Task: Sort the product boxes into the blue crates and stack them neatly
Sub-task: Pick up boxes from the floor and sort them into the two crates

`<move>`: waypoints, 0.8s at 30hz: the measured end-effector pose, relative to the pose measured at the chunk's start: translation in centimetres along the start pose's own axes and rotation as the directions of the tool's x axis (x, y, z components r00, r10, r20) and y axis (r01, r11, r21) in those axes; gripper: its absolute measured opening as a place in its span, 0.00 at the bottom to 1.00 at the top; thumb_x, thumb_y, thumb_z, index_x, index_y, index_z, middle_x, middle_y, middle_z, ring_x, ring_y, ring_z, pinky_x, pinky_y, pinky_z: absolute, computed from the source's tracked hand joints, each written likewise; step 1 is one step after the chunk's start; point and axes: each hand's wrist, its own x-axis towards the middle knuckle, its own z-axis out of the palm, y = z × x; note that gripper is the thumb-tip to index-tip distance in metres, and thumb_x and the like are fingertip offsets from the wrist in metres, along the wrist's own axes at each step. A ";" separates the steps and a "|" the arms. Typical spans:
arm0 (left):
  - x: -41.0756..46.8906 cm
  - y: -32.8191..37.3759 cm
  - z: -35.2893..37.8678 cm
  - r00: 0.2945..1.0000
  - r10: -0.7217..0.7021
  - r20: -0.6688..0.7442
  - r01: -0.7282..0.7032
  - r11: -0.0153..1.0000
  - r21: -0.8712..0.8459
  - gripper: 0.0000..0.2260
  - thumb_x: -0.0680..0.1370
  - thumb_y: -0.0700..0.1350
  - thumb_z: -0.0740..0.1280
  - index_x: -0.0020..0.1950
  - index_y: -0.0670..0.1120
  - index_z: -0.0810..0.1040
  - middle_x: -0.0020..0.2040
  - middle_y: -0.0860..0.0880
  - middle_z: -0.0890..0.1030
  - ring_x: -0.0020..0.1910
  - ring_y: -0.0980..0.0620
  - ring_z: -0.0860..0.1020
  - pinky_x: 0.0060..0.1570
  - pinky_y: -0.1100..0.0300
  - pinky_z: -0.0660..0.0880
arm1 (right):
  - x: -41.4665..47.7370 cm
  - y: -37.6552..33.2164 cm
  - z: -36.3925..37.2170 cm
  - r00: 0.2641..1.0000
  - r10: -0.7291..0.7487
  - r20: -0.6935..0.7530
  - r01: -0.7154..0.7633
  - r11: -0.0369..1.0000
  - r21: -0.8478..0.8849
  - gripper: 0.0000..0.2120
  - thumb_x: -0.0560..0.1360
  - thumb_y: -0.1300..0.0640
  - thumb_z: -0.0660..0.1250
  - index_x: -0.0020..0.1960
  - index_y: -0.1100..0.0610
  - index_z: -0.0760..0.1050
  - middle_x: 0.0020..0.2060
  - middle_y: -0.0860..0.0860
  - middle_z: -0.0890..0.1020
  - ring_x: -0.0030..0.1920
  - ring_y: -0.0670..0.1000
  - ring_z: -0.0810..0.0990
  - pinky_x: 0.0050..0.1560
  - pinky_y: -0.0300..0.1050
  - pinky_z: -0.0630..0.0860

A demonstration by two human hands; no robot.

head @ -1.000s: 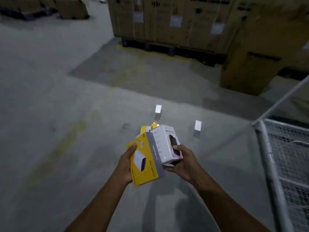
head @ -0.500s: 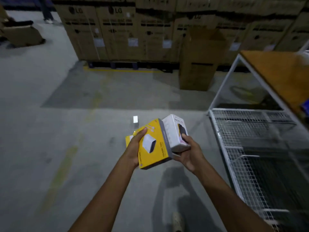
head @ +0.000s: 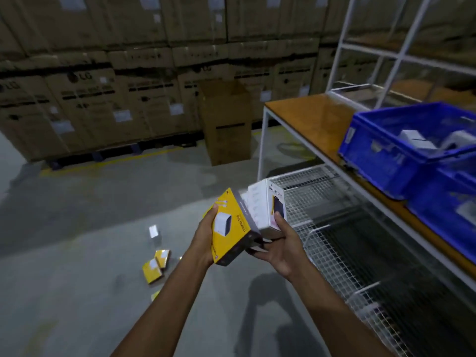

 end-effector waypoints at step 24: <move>20.1 -9.1 36.5 0.820 -0.299 0.488 0.241 0.954 0.179 0.23 0.82 0.57 0.56 0.72 0.46 0.72 0.67 0.40 0.78 0.62 0.38 0.79 0.54 0.43 0.80 | -4.7 -26.0 -24.0 0.853 -0.432 -0.292 0.502 0.832 0.235 0.44 0.56 0.39 0.81 0.66 0.59 0.76 0.60 0.63 0.81 0.57 0.63 0.81 0.53 0.62 0.80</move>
